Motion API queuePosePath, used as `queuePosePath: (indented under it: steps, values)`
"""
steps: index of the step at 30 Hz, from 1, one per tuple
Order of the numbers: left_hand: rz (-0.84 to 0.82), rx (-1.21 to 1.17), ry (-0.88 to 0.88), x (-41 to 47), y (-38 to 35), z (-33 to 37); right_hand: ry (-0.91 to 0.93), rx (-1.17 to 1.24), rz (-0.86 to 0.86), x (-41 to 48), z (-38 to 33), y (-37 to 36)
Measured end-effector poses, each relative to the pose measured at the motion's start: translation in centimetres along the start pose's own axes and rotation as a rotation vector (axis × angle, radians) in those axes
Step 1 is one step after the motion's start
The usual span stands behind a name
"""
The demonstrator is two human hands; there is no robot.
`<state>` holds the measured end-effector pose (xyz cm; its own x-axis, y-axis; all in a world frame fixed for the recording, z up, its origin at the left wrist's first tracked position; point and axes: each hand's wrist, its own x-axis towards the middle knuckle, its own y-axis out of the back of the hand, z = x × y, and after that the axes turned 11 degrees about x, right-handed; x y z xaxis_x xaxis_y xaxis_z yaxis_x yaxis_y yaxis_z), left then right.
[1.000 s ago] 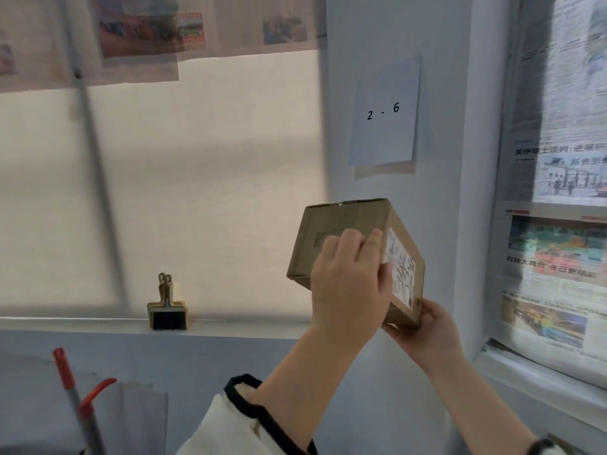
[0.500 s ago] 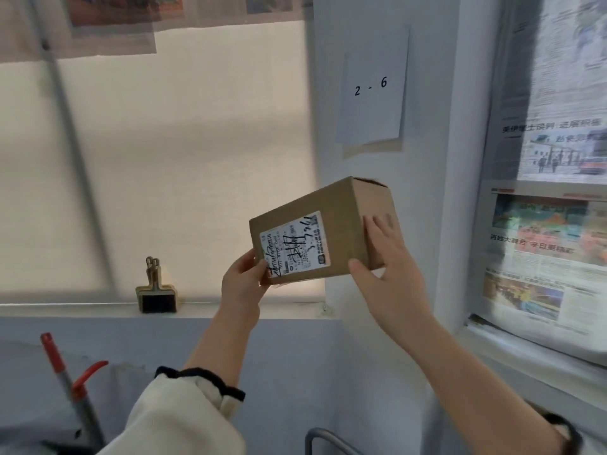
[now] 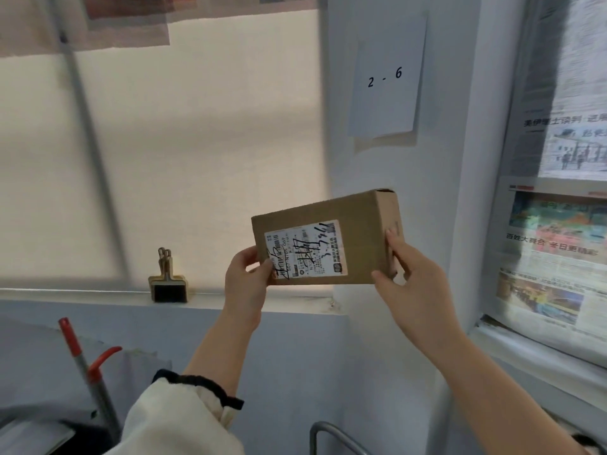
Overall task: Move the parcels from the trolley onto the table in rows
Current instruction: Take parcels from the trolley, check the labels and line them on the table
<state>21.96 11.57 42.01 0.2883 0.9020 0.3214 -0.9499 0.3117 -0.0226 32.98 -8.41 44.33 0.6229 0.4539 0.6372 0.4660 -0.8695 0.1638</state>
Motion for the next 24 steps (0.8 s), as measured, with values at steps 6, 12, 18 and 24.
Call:
queuePosePath:
  steps: [6, 12, 18, 24]
  values:
    - [0.132, 0.31, -0.318, -1.8, -0.3, -0.3, -0.008, -0.094, 0.185, -0.3, 2.9, 0.2]
    - [0.201, 0.458, -0.569, -3.3, 0.2, -1.8, -0.036, -0.22, 0.205, -1.0, 5.7, 0.1]
    - [0.168, 0.451, -0.546, -3.6, 0.5, -2.1, -0.018, -0.197, 0.183, -1.3, 6.1, 0.1]
    - [0.073, 0.428, -0.453, -2.7, 1.0, 1.8, -0.002, -0.023, 0.167, 0.5, 4.4, 1.1]
